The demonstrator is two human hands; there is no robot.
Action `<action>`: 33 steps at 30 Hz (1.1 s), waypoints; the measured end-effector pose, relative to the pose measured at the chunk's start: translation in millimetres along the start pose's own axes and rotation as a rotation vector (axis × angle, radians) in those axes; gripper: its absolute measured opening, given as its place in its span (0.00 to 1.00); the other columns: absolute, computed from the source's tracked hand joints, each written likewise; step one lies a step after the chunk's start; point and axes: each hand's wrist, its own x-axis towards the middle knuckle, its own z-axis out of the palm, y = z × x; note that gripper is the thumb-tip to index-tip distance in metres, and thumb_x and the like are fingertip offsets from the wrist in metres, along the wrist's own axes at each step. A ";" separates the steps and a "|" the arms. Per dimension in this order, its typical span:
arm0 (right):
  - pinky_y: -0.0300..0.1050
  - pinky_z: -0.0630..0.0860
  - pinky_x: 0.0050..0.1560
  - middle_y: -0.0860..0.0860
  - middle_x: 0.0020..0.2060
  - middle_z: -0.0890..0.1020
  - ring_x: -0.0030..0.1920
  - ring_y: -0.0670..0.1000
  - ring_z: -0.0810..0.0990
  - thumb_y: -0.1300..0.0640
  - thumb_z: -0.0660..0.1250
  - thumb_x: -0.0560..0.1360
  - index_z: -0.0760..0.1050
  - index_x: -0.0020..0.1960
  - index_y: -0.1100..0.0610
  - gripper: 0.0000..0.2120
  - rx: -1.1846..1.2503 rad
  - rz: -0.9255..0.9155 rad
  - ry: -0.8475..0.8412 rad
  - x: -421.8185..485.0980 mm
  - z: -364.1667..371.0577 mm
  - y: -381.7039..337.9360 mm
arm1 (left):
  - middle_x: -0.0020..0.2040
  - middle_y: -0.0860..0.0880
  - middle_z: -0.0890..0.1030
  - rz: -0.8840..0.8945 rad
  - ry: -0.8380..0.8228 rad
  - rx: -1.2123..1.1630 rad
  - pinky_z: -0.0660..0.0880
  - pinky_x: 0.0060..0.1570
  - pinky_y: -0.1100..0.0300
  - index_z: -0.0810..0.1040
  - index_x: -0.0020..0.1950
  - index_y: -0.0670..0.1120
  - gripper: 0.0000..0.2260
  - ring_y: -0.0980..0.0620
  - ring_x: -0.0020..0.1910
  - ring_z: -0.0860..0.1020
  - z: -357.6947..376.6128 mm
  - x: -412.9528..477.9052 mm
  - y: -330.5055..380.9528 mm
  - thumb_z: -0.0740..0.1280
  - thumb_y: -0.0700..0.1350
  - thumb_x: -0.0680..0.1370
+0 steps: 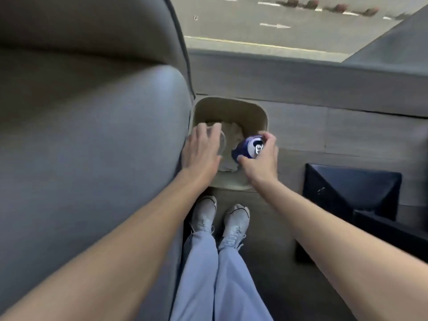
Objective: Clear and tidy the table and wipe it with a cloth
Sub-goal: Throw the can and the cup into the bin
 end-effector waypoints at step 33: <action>0.54 0.51 0.77 0.51 0.71 0.71 0.74 0.53 0.64 0.45 0.61 0.78 0.72 0.68 0.49 0.20 -0.333 -0.079 0.328 -452.4 -286.1 -127.6 | 0.64 0.45 0.77 0.546 -0.318 0.516 0.68 0.62 0.49 0.70 0.67 0.47 0.21 0.42 0.64 0.73 -344.5 -308.9 221.9 0.56 0.57 0.79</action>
